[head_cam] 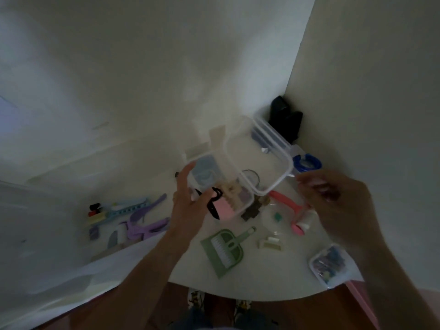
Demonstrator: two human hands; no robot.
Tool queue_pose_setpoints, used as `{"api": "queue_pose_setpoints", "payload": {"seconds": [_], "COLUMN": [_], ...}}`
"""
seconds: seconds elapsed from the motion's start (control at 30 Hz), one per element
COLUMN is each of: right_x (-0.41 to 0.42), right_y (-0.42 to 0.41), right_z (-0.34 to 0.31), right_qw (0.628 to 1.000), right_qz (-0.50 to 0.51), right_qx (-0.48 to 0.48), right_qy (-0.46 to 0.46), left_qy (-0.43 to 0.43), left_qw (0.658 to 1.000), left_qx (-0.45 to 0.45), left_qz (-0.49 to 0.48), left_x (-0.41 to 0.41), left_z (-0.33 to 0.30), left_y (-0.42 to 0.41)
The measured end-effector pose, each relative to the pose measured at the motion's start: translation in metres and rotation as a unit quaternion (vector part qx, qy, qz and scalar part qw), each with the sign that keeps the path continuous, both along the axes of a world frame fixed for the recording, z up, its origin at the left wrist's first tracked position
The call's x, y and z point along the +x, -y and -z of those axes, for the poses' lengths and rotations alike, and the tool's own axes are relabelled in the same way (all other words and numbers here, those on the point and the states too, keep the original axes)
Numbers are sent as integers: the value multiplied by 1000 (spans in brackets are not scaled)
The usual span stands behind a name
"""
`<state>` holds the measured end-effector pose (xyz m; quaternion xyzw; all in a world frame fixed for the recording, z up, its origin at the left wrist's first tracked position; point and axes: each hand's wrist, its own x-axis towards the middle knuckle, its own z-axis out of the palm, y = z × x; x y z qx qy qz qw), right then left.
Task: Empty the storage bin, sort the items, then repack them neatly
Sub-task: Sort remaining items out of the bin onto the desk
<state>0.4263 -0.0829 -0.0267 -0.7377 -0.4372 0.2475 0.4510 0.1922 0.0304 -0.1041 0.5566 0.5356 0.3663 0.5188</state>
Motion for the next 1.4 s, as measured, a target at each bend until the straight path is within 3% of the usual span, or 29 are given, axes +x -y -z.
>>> {"api": "queue_pose_setpoints", "payload": {"seconds": [0.2, 0.37, 0.5, 0.63, 0.73, 0.97, 1.2, 1.4], "right_x": [27, 30, 44, 51, 50, 62, 48, 58], "right_y": [-16, -44, -99, -136, -148, -144, -145, -144], "right_z": [127, 190, 221, 250, 267, 280, 285, 252], "right_qw": [983, 978, 966, 917, 905, 933, 920, 964], "right_qz": [1, 3, -16, -76, -65, -8, 21, 94], "right_qx": [-183, -207, -250, -343, -369, -338, -363, -249], "right_qy": [16, 2, 69, 190, 200, 125, 146, -5], "left_qy": [-36, -8, 5, 23, 30, 74, 91, 95], "left_qw": [999, 999, 998, 998, 998, 995, 994, 993], "left_qx": [-13, -46, -55, -46, -41, -52, -50, -59], "left_qz": [-18, -28, -40, -45, -45, -35, -29, -26], "left_x": [13, 30, 40, 45, 48, 54, 56, 47], "left_z": [12, 12, 17, 26, 27, 29, 31, 31], "left_y": [-36, -47, -51, -56, -57, -58, -55, -51]}}
